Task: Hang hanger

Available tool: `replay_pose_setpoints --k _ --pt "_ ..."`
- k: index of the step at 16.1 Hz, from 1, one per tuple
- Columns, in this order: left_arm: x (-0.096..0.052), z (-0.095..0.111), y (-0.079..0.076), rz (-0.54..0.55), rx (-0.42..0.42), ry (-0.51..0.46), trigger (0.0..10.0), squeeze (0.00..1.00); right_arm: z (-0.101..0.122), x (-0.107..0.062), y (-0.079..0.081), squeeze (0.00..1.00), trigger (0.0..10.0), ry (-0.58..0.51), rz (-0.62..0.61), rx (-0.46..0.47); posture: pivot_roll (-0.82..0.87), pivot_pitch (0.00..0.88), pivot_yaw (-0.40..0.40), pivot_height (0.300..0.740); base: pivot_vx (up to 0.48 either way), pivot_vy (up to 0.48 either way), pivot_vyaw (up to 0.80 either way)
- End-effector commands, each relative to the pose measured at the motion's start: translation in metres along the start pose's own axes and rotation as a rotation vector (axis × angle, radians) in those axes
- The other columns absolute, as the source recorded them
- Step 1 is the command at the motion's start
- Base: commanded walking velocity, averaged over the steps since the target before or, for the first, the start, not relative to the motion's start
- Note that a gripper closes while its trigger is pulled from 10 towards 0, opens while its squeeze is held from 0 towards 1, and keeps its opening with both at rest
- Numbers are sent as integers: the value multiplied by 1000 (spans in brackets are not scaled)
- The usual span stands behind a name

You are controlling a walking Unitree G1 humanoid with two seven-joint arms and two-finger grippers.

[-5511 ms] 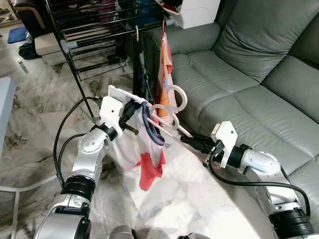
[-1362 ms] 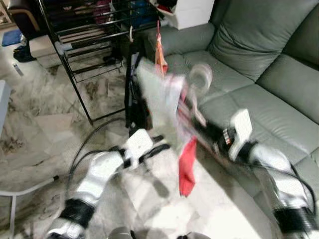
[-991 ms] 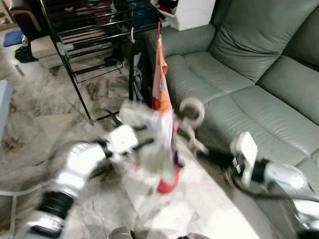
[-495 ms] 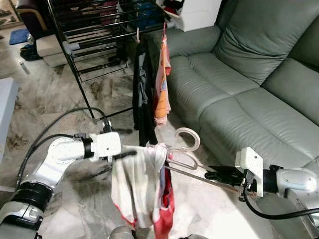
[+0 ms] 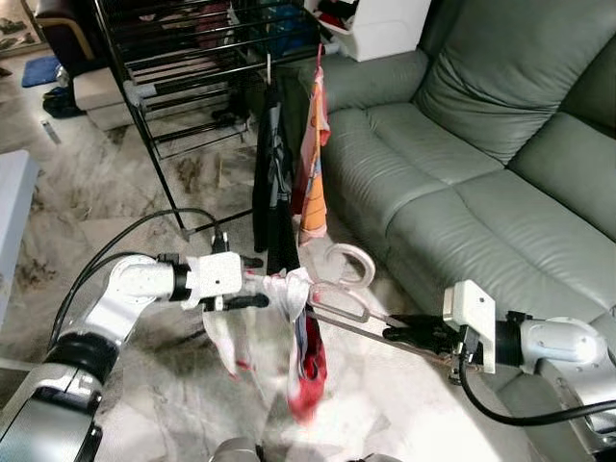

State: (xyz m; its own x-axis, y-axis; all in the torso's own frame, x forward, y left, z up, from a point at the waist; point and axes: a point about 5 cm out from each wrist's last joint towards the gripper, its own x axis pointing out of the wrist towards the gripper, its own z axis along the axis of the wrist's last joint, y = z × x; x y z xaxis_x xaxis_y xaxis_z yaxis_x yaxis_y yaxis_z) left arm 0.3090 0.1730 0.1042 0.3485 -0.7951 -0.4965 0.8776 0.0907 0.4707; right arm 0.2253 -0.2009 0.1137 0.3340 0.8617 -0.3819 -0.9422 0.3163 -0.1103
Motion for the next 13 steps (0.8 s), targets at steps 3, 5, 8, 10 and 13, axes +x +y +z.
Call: replay_pose_setpoints --k 3,5,8,10,13 --pt "-3 0 9 -64 -18 23 0 0 7 5 -5 0 10000 -13 -49 -131 -82 0 59 740 0 0 0" --pt "-4 -2 8 -80 -32 33 0 0 8 8 -6 0 10000 -18 -58 -141 -82 0 64 740 0 0 0" --pt "-4 -5 2 -138 -50 42 0 0 6 12 -4 0 10000 -14 -53 -156 -72 0 68 740 0 0 0" --pt "-3 -6 0 -166 -61 44 0 0 6 16 -4 0 10000 -27 -61 -174 -66 0 69 740 0 0 0" --pt "0 -4 0 -182 -59 38 0 0 5 20 -4 0 10000 -28 -56 -182 -62 0 69 740 0 0 0"
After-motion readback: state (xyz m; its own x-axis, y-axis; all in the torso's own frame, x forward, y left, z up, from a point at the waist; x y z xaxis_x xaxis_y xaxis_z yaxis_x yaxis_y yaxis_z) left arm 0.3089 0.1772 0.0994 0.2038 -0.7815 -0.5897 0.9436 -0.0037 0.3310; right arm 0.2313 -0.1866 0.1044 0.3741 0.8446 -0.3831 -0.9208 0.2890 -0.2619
